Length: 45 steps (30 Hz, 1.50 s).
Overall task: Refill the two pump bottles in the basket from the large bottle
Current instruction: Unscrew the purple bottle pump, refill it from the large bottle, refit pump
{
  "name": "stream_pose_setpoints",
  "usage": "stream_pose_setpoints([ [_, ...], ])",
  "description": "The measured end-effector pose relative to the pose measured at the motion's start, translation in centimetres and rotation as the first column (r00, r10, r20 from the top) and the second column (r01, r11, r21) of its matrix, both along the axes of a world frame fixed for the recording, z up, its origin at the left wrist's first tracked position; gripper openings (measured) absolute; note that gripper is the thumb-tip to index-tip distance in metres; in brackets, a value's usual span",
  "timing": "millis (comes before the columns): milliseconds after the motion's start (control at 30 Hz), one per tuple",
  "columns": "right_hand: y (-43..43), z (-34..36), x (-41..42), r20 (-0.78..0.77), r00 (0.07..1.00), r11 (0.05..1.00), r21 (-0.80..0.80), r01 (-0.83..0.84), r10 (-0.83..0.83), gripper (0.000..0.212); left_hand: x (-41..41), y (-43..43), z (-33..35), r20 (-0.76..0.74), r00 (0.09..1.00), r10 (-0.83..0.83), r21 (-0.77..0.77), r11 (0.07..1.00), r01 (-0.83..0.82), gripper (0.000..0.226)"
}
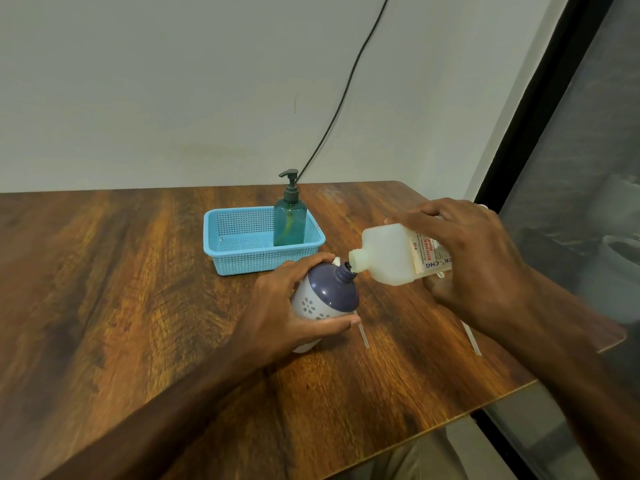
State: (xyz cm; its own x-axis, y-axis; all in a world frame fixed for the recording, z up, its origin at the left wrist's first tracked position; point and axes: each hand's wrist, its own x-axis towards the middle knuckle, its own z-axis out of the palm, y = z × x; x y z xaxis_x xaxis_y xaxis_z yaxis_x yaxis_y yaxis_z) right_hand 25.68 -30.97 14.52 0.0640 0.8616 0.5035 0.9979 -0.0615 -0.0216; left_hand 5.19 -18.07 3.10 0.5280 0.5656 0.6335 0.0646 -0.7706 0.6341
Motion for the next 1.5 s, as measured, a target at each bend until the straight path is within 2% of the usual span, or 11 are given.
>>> stream_pose_setpoints([
  [967,0.2,0.4,-0.2,0.092,0.996,0.999,0.04,-0.014,0.01,0.081,0.0,0.0,0.0,-0.006,1.0,-0.004,-0.018,1.0,0.004,0.081],
  [1500,0.0,1.4,-0.7,0.077,0.997,0.999,-0.044,0.018,-0.015,0.08,0.0,-0.2,0.4,-0.012,1.0,-0.004,-0.012,1.0,0.004,0.081],
])
